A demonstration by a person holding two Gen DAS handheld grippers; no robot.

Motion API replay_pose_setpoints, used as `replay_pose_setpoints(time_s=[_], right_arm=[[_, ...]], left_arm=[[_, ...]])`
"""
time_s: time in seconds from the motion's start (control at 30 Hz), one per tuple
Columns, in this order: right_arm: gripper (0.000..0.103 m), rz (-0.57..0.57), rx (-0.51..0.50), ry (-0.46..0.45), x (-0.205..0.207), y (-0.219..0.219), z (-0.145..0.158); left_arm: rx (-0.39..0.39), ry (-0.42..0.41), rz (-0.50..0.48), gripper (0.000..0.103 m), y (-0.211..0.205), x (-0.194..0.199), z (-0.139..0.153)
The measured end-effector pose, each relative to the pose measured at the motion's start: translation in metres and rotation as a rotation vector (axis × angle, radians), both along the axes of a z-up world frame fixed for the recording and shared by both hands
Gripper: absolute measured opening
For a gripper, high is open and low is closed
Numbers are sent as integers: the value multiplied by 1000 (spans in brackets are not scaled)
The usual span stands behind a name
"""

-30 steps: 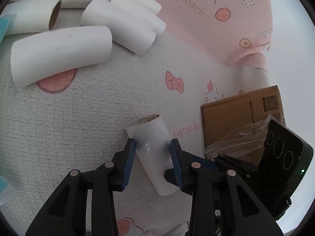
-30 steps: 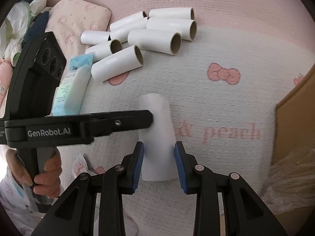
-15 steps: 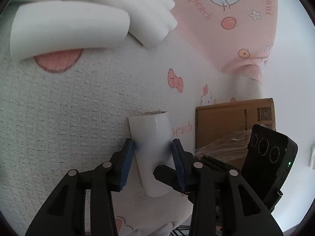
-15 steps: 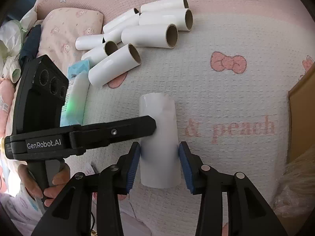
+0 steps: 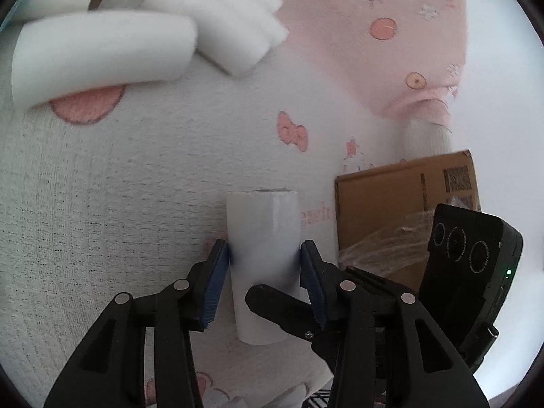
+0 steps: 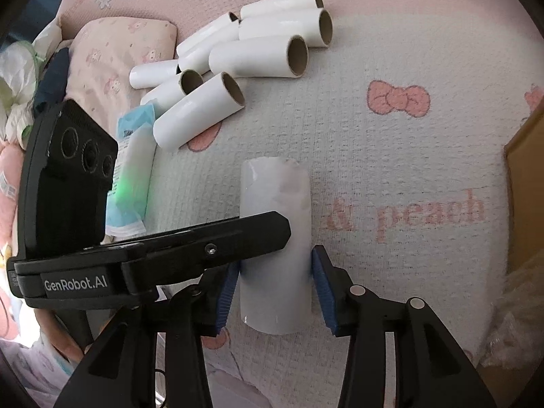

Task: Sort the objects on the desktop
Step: 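Close the right gripper around the upright white tube, then lift and carry the tube with the right gripper over the box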

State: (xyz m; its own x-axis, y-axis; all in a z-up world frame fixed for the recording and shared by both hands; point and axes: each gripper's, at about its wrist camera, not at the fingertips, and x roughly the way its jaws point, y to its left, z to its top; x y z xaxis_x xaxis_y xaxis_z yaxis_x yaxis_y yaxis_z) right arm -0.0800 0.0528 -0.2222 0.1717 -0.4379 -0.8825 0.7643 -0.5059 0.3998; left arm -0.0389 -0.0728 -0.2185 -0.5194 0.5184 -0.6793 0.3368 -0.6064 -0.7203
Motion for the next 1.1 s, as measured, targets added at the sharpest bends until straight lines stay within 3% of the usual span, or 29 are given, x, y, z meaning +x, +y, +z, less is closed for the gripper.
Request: replay_pose_setpoints(time_s=[0.2, 0.47, 0.6, 0.8, 1.1], right_arm=[[41, -15, -27, 102, 8, 9, 27], [41, -23, -142, 171, 12, 30, 85], [41, 8, -153, 278, 22, 33, 107], [40, -27, -228, 290, 18, 48, 132], [40, -74, -256, 328, 5, 64, 155]], left_arm=[[-102, 97, -44, 48, 14, 0, 37], [-228, 211, -122, 48, 39, -8, 94], [-253, 246, -138, 47, 46, -10, 114], [-294, 282, -156, 48, 57, -14, 142], [-350, 318, -221, 48, 77, -22, 174]])
